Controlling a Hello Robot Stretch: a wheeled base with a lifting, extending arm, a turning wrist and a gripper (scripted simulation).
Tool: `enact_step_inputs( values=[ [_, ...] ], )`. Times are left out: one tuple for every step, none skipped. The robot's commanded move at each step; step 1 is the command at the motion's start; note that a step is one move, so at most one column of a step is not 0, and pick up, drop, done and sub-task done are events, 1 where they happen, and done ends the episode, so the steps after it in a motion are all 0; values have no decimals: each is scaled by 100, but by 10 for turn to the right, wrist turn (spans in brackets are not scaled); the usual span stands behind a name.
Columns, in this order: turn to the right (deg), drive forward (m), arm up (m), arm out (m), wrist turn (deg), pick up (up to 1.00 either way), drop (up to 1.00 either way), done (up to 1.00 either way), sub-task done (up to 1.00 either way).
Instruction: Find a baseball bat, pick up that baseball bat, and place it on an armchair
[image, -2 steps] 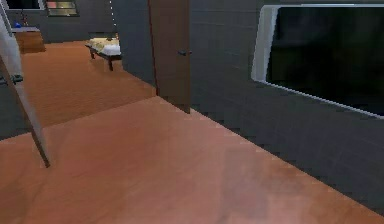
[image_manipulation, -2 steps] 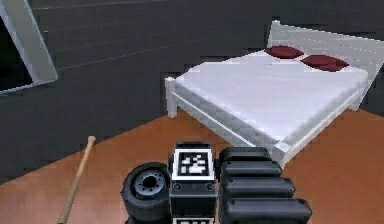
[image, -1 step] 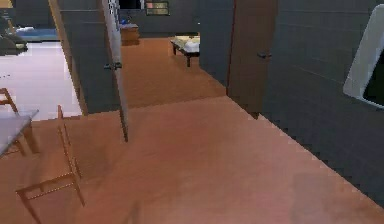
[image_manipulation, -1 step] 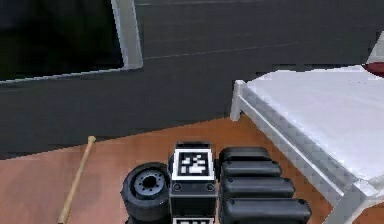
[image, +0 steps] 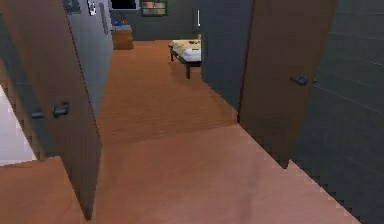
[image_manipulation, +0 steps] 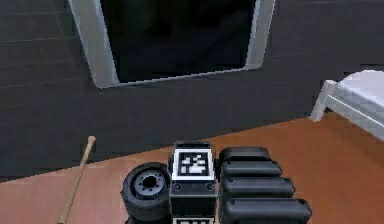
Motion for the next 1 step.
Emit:
enact_step_inputs(
  values=[
    [0, 90, 0, 0, 0, 0, 0, 0, 0]
  ],
)
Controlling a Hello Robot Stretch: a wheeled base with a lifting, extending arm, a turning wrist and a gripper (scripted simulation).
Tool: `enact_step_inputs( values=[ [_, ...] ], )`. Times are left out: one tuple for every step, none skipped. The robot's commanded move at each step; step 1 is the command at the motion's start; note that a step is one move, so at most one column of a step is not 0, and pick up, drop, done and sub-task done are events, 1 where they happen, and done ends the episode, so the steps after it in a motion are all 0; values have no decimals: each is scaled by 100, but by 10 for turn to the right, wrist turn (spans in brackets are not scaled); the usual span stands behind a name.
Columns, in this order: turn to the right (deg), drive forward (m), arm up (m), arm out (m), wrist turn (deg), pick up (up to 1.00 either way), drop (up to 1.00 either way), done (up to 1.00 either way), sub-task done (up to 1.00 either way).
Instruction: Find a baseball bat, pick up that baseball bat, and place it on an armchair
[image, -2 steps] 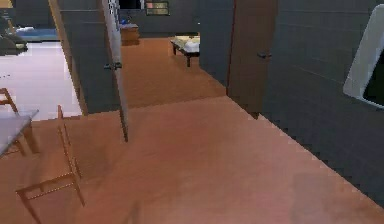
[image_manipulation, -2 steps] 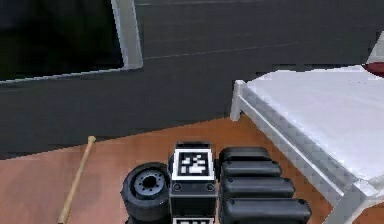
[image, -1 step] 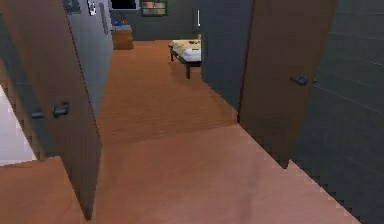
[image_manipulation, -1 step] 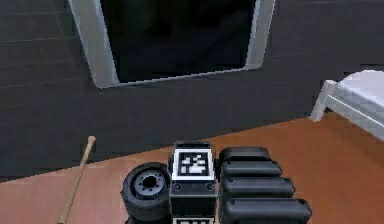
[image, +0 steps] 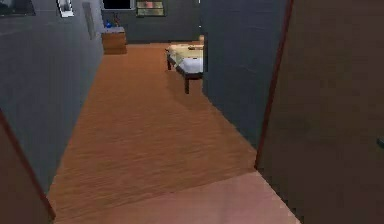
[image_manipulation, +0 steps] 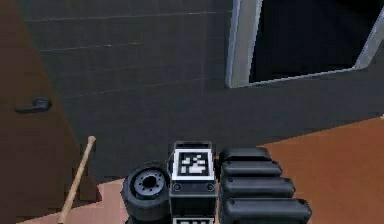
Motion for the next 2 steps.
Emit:
enact_step_inputs(
  values=[
    [-450, 0, 0, 0, 0, 0, 0, 0, 0],
    [-30, 0, 0, 0, 0, 0, 0, 0, 0]
  ],
)
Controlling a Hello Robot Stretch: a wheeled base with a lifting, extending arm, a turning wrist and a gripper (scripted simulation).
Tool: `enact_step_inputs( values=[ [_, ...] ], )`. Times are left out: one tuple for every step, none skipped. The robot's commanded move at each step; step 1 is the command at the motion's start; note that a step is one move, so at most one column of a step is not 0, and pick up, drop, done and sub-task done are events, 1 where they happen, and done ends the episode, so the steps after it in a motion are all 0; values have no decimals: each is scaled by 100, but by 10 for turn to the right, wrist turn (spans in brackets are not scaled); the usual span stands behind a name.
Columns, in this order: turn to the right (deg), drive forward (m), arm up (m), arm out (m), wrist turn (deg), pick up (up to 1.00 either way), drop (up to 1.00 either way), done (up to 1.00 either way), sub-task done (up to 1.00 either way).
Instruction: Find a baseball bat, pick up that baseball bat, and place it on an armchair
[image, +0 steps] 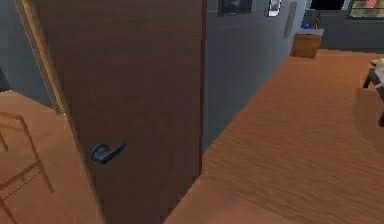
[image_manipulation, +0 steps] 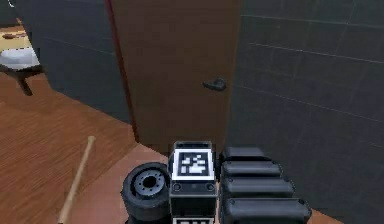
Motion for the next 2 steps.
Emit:
enact_step_inputs(
  values=[
    [0, 5, 0, 0, 0, 0, 0, 0, 0],
    [300, 0, 0, 0, 0, 0, 0, 0, 0]
  ],
)
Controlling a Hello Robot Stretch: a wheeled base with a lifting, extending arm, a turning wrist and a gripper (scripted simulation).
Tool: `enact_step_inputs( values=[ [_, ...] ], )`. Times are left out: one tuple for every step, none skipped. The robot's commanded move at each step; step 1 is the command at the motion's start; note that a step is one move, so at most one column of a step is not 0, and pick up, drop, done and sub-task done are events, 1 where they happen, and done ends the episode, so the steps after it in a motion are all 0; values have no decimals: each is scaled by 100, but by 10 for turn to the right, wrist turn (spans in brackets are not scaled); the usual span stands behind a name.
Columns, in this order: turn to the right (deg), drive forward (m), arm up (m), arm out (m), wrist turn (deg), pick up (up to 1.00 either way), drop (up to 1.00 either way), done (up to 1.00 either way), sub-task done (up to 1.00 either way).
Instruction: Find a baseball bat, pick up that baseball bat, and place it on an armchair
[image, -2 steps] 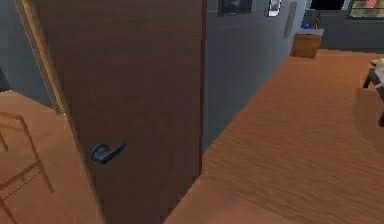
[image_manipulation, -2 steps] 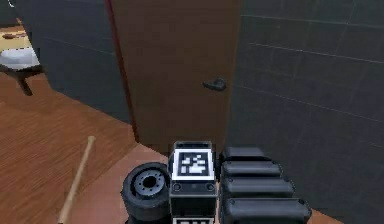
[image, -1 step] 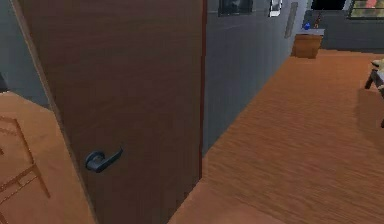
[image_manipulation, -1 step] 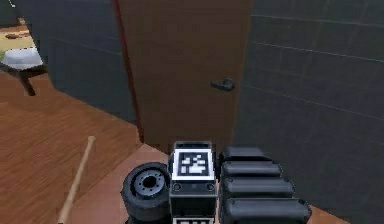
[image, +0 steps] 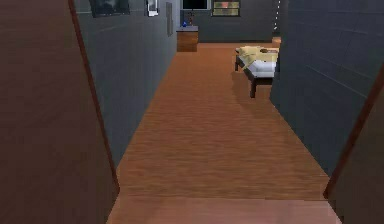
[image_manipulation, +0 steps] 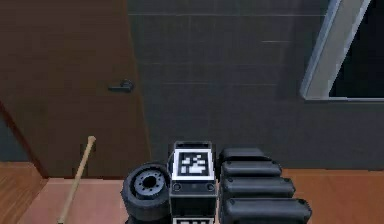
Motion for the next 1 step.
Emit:
enact_step_inputs(
  values=[
    [0, 100, 0, 0, 0, 0, 0, 0, 0]
  ],
)
